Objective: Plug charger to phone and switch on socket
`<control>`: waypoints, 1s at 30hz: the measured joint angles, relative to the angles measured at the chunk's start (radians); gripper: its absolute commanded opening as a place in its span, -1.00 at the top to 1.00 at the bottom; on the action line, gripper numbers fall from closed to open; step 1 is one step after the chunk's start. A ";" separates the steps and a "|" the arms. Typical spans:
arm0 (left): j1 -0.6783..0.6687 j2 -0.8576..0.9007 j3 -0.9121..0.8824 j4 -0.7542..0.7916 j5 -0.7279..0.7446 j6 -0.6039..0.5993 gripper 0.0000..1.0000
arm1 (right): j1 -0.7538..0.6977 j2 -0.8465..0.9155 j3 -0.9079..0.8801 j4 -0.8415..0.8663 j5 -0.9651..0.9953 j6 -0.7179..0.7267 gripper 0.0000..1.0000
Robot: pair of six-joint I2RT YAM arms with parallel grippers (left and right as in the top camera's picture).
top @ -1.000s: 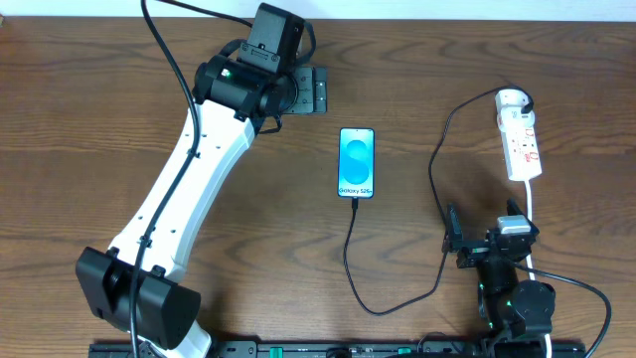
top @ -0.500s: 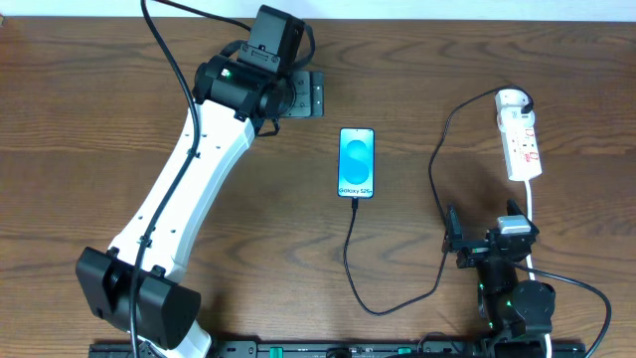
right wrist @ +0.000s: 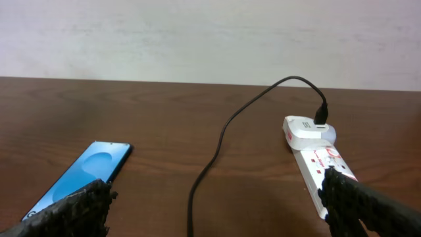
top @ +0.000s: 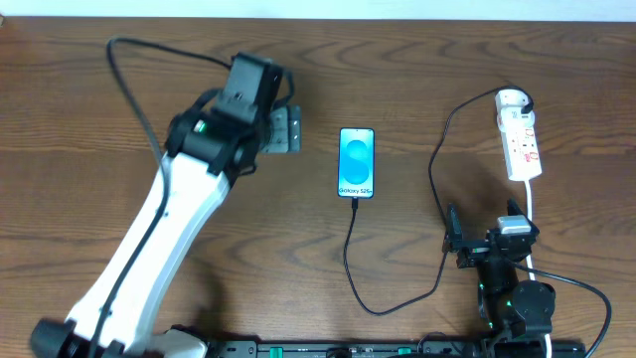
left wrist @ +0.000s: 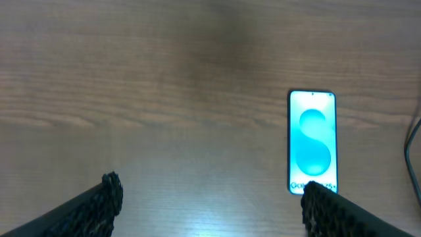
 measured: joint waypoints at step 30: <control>0.294 -0.648 -0.765 0.441 0.298 0.237 -0.78 | 0.000 0.000 0.000 0.000 0.000 0.000 -0.99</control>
